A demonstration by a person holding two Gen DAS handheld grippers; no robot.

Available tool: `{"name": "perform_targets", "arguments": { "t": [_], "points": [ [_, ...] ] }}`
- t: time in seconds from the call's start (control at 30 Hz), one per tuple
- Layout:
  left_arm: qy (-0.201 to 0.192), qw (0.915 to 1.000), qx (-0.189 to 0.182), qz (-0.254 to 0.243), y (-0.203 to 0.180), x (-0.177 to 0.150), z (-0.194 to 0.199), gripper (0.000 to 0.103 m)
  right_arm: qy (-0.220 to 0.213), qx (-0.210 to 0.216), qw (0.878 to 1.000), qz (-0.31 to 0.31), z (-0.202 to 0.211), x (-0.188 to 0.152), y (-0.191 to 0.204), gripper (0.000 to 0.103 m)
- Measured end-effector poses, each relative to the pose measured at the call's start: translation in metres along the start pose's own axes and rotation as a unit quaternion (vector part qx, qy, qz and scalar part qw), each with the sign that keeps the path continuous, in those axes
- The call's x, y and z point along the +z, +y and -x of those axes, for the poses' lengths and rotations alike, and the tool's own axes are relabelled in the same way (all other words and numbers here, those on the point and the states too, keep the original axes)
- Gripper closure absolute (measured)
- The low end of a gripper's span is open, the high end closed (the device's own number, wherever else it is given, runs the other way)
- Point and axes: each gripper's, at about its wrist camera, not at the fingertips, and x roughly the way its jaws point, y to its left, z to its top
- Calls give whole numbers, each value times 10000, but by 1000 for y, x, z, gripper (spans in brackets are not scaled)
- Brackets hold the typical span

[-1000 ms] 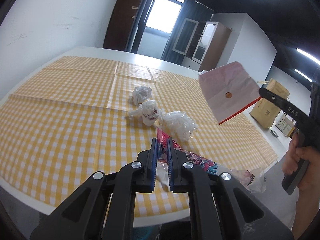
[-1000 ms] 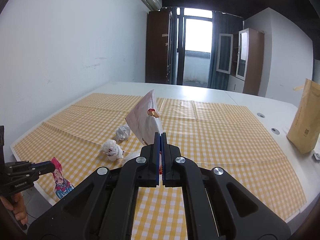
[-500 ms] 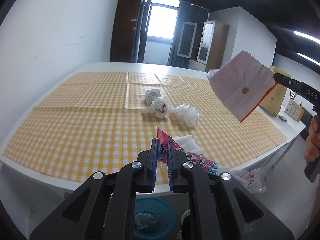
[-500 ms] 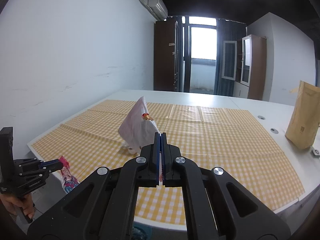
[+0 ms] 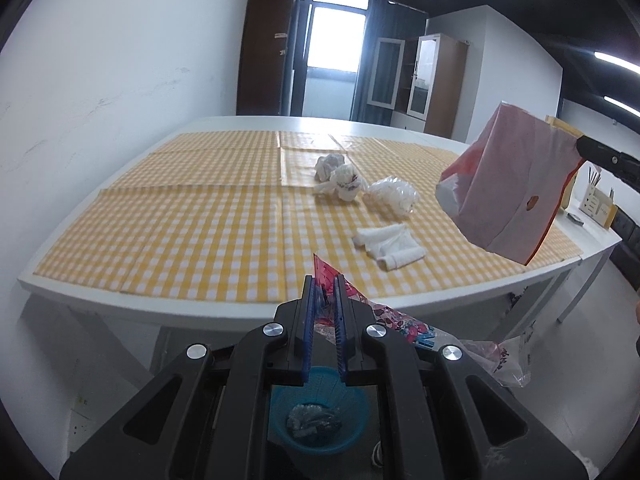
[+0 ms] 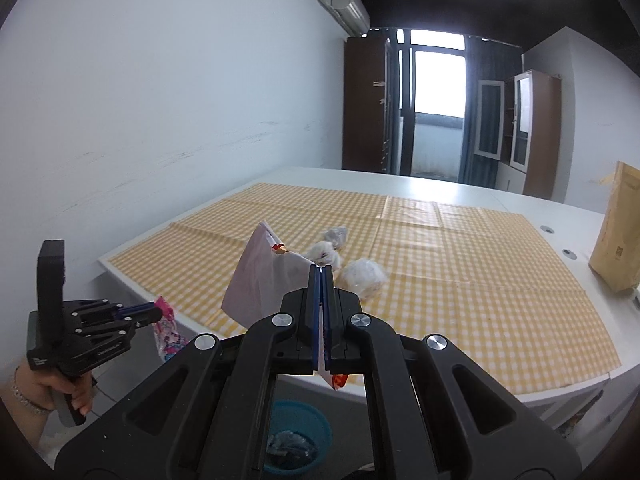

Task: Collect trash
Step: 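Carry the wrapper and paper bag down over the blue wastebasket with both tools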

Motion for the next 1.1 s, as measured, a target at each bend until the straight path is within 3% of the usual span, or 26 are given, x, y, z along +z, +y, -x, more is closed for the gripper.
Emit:
{"name": "perform_targets", "arguments": {
  "t": [0.23,0.5,0.8,1.1],
  "points": [
    [251,9990,305,-208,9,-33,0,95,296,204,9993,-37,6,-34,20,103],
    [553,9976,406,-115,21,-66,-15,95,783,302,9962,-237,-10,-84,29,103],
    [1146,9916,570,-185,21,-106,-64,95,1210,376,9913,-353,-38,-127,33,102],
    [1675,9840,596,82,38,-144,-117,95,1662,452,9837,-521,-78,-173,36,103]
  ]
}}
